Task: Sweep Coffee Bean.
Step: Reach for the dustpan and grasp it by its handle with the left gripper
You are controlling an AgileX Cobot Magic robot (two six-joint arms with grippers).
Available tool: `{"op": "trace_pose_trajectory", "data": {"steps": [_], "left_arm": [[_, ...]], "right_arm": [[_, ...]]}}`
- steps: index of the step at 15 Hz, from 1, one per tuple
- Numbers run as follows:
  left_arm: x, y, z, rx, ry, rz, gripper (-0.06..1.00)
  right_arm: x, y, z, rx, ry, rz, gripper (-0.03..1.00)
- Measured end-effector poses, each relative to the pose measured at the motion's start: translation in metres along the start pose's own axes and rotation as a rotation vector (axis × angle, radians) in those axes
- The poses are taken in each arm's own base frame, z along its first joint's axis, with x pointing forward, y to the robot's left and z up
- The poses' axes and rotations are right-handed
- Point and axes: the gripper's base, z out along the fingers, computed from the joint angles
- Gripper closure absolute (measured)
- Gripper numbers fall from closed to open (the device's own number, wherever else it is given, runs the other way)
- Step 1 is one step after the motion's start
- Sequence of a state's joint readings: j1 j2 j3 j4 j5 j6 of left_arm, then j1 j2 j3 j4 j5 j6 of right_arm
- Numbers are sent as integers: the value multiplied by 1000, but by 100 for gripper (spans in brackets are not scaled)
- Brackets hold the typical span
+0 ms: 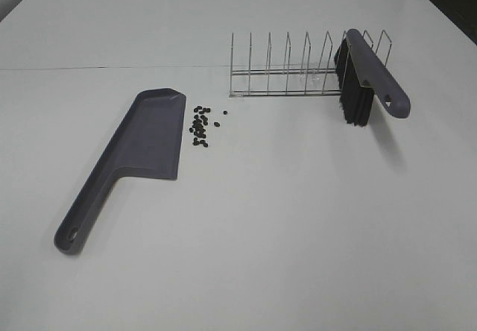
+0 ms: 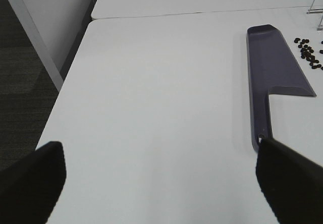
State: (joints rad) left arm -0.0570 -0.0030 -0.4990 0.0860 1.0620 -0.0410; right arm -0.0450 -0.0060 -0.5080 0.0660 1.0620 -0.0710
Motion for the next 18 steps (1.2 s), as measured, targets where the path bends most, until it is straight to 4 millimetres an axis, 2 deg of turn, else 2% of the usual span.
{"op": "trace_pose_trajectory", "data": {"steps": [12, 15, 18], "left_arm": [[0, 0, 0, 0, 0, 0, 0], [0, 0, 0, 0, -1, 0, 3], [-13, 0, 1, 3, -49, 1, 5]], "right_arm": [[0, 0, 0, 0, 0, 0, 26], [0, 0, 0, 0, 0, 0, 26], [0, 0, 0, 0, 0, 0, 26]]}}
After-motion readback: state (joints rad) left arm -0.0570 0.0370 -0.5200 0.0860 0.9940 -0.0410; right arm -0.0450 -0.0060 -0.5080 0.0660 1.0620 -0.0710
